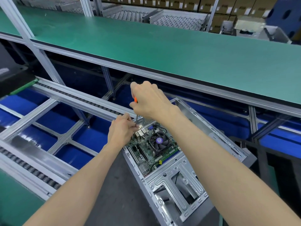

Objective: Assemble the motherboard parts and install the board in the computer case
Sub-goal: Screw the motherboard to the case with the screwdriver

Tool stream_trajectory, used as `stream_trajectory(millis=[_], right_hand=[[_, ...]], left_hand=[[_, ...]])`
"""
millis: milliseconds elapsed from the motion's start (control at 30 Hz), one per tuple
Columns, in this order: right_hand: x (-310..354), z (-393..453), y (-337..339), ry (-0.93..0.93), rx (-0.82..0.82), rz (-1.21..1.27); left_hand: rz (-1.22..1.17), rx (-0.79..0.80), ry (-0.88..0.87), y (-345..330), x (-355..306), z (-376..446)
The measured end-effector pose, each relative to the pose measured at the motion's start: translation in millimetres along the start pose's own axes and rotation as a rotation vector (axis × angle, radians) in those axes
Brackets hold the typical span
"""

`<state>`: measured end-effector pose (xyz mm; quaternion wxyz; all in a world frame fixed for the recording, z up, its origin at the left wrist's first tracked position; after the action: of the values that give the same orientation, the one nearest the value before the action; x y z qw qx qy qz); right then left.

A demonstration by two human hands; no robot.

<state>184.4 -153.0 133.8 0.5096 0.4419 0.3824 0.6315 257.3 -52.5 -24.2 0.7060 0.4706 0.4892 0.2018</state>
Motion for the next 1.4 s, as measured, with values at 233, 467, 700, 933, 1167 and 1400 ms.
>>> stream_trajectory(millis=[233, 467, 700, 933, 1167, 1400], right_hand=[[-3.0, 1.1, 7.7, -0.015, 0.080, 0.005], [-6.6, -1.5, 1.6, -0.124, -0.034, -0.058], [-0.9, -0.2, 10.4, -0.005, 0.068, -0.082], [0.7, 1.2, 3.6, -0.078, -0.003, -0.063], [-1.3, -5.5, 7.6, -0.128, -0.040, -0.029], [-0.8, -7.7, 1.8, -0.182, 0.002, 0.085]], left_hand=[[-0.004, 0.022, 0.035, -1.8, 0.4, 2.3], [0.083, 0.025, -0.071, -5.0, 0.1, 4.9], [0.040, 0.072, 0.040, -2.4, -1.5, 1.7], [-0.014, 0.030, 0.097, -4.2, 1.6, 3.3], [0.075, 0.017, -0.056, -3.9, 1.1, 2.6], [0.014, 0.001, -0.045, 0.7, 0.9, 2.1]])
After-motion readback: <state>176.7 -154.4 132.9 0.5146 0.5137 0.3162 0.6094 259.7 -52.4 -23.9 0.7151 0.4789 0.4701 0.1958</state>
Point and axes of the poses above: each hand's wrist, its own z-axis towards the middle knuckle, its own y-axis out of the back of the hand, x = y × z, the point moved 4 cm from there along z, towards the middle knuckle, and after that the axes turned 9 degrees about y, right-handed, at the moved point
